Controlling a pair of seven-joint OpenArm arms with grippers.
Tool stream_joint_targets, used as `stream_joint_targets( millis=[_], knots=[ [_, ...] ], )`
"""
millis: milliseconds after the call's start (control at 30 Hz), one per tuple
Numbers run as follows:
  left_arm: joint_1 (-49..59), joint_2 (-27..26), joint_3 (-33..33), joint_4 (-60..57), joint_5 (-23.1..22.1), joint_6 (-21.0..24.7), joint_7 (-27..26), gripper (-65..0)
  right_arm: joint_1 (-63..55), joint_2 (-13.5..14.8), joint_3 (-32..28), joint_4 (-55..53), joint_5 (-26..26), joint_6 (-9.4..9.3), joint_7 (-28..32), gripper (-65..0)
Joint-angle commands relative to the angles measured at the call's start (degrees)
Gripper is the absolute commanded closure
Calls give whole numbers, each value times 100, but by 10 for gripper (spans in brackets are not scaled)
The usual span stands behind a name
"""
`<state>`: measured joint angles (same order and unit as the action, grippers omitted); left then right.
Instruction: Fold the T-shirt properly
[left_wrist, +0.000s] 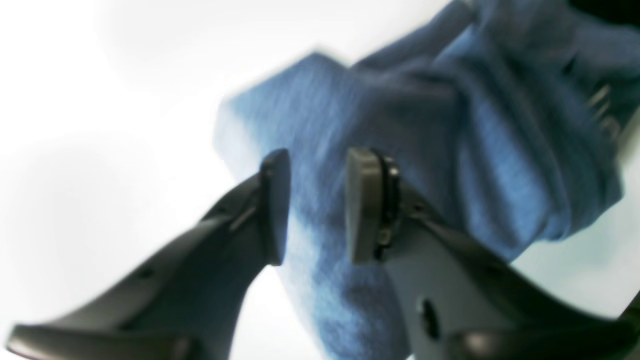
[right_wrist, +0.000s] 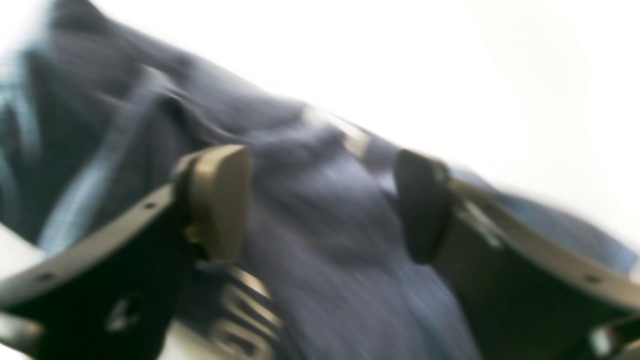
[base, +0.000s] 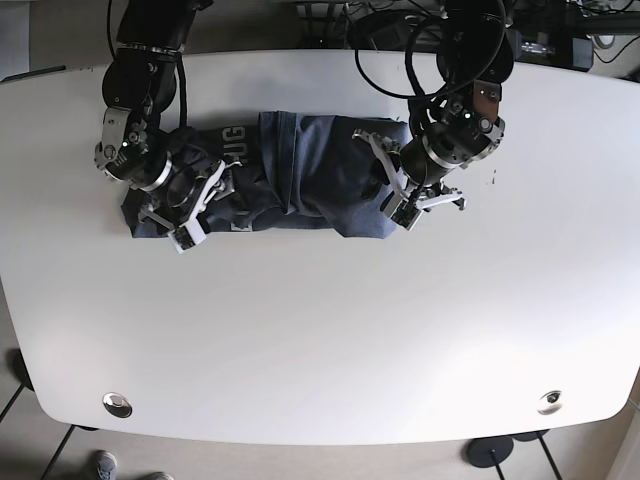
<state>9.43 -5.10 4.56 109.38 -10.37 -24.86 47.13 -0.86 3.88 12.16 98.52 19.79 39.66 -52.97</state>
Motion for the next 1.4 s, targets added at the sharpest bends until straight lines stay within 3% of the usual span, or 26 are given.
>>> stream_joint_targets(
  millis=[33,133,267,367,467,533,567,633,767,800,1000,1167,1233,1300,1333,1400],
  knots=[
    [28,-22,-3,-121,-75,-15,-269,-104,267,-23,-104,-133,390,34,-70,-490],
    [55,-39,-73,-516,-75,-15,-331,-64,530,-120,-245,-731,759,34,-255,-488],
    [55,-127,-135,-912,-75,-15,-331,-49,724,-331,-271,-1443,856,34,-466,-488],
    [63,-127,-135,-982,-75,-15,-331,-49,697,-428,-271,-1514,926,34,-527,-488],
    [63,-127,-135,-1035,-75,-15,-331,-49,592,-419,-280,-1514,1559,34,-668,-488],
    [46,-127,-135,-1105,-75,-15,-340,-49,601,-410,-280,-1558,1656,34,-668,-485],
    [55,-127,-144,-1132,-75,-15,-340,-49,601,-410,-280,-1558,1656,34,-668,-469],
    [55,-127,-144,-1141,-75,-15,-340,-49,601,-401,-280,-1558,1656,34,-668,-355],
    [55,-127,-144,-1141,-75,-15,-340,-49,601,-401,-280,-1514,1674,34,-668,-54],
    [55,-127,-144,-1141,-75,-15,-340,-49,592,-401,-280,-1426,1709,34,-668,-25],
    [55,-136,-144,-1167,-75,-15,-340,-49,363,-401,-254,-274,1700,34,-668,-22],
    [55,-136,-144,-1378,-75,-15,-340,-49,319,-243,-78,-248,1656,34,-659,-27],
    [55,-136,-144,-1378,-75,-15,-340,-49,311,-234,-78,-248,1656,34,-659,-79],
    [55,-136,-144,-1369,-84,-15,-340,-49,275,-225,-104,-248,1656,34,-659,-308],
    [46,-136,-144,-1369,-84,-15,-340,-49,249,-243,-113,-248,1709,34,-659,-468],
    [46,-136,-144,-1360,-84,-15,-340,-49,214,-296,-122,-256,1665,34,-641,-628]
  ],
)
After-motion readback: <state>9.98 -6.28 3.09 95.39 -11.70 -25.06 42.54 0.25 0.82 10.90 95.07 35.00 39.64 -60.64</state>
